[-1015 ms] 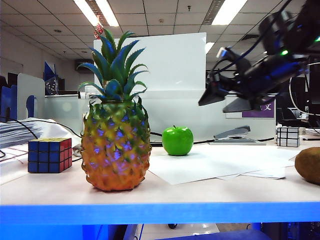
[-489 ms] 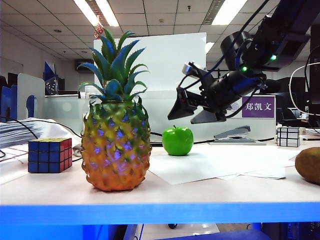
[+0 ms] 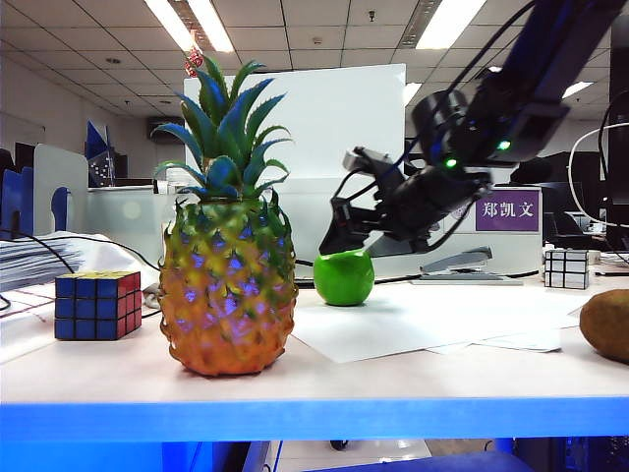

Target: Arrange all the fruits from large to small from left to right in a row.

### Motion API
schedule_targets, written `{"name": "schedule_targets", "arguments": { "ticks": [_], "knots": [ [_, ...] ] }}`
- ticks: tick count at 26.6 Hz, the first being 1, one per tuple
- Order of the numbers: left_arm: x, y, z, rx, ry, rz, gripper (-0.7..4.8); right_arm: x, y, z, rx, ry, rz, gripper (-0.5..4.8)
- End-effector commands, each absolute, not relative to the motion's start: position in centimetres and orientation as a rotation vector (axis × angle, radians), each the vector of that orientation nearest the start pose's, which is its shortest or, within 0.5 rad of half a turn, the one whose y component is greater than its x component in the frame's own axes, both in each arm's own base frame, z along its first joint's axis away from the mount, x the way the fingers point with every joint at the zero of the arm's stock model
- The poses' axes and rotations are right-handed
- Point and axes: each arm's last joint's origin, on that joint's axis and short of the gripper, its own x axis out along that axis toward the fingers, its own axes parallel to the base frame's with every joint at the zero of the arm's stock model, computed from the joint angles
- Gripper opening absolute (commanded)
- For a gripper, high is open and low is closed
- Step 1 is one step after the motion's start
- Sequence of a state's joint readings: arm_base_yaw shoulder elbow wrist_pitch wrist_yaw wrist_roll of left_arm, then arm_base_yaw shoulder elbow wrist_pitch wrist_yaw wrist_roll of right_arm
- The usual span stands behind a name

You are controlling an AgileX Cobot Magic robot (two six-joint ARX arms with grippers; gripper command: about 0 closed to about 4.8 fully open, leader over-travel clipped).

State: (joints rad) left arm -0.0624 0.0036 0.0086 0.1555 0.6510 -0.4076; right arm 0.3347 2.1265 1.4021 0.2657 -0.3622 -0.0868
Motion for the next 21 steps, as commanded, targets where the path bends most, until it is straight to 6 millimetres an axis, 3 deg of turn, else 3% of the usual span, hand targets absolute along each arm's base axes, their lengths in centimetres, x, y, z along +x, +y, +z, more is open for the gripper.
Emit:
{"name": "schedule_targets", "arguments": {
  "ticks": [1, 13, 19, 20, 21],
  "knots": [
    [8.9, -2.3, 18.1, -0.331, -0.020, -0.736, 1.88, 44.4, 17.1, 16.2, -0.090, 0.446, 0.689, 4.79],
    [8.9, -2.3, 18.1, -0.330, -0.015, -0.734, 1.88, 44.2, 18.4, 12.4, -0.136, 0.542, 0.653, 4.79],
    [8.9, -2.3, 18.0, -0.329, -0.014, -0.731, 1.88, 44.0, 18.5, 12.0, -0.136, 0.562, 0.660, 4.79],
    [8.9, -2.3, 18.0, -0.328, -0.014, -0.730, 1.88, 44.0, 18.5, 11.9, -0.135, 0.566, 0.663, 4.34],
    [8.9, -2.3, 18.0, -0.328, -0.014, -0.730, 1.88, 44.0, 18.5, 11.9, -0.132, 0.571, 0.673, 2.37]
  ]
}}
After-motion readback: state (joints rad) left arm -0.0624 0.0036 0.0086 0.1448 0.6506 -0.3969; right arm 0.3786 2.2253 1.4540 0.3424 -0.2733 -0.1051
